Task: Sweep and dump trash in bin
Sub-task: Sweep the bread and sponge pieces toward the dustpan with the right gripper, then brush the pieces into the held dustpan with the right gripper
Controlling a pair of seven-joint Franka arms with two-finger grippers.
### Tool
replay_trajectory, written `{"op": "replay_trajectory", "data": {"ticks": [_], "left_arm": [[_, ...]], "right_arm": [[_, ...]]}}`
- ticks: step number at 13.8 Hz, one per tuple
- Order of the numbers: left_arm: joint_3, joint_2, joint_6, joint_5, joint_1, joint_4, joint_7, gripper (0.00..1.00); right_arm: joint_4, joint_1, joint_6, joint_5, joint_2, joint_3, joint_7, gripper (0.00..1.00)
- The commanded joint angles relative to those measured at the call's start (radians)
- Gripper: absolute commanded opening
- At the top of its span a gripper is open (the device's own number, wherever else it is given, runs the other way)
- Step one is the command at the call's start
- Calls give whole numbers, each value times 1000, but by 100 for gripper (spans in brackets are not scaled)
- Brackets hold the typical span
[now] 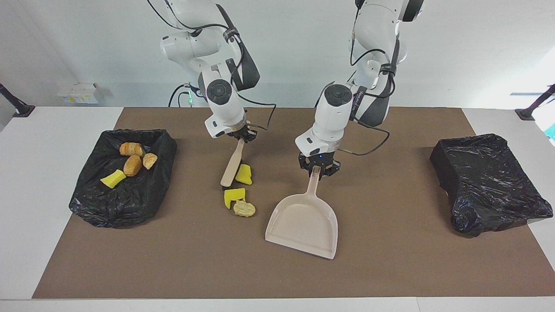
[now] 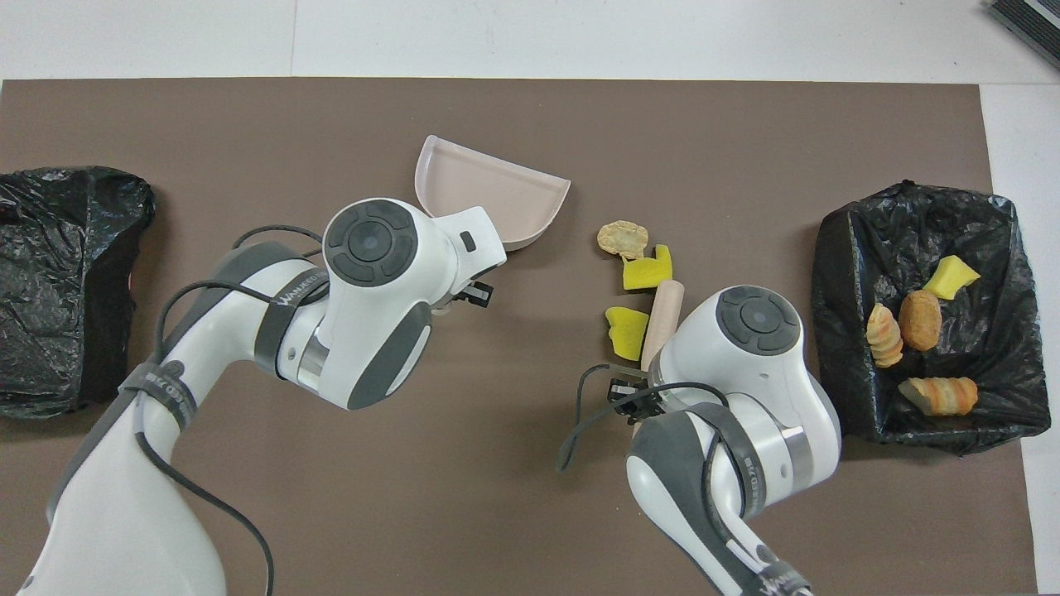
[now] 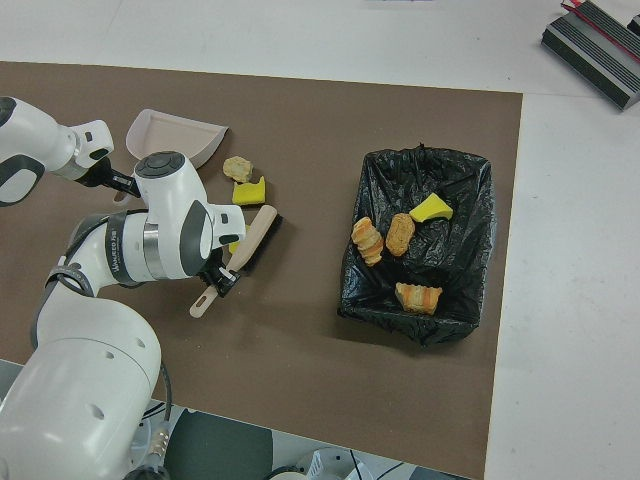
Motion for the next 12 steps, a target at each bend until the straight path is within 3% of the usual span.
{"op": "replay_trajectory", "data": {"ticks": [1,5,7,12], "left_arm": [[-3,-65,-90,28,51,-4,214,0],[-4,-103,-144,30,164,-10,695,0],[-4,-111,-193,28,203,-16,877,0],[-4,-127,-204,28,208,-40,1224,0]], "right_arm": [[156,9,-147,11,60,3,20,0],[290,-14,-268,-26,61,-3,-4,0],[294,-15,-264,-139,61,0,-33,0],[293,-29,-252,-271,64,-3,-122,0]]}}
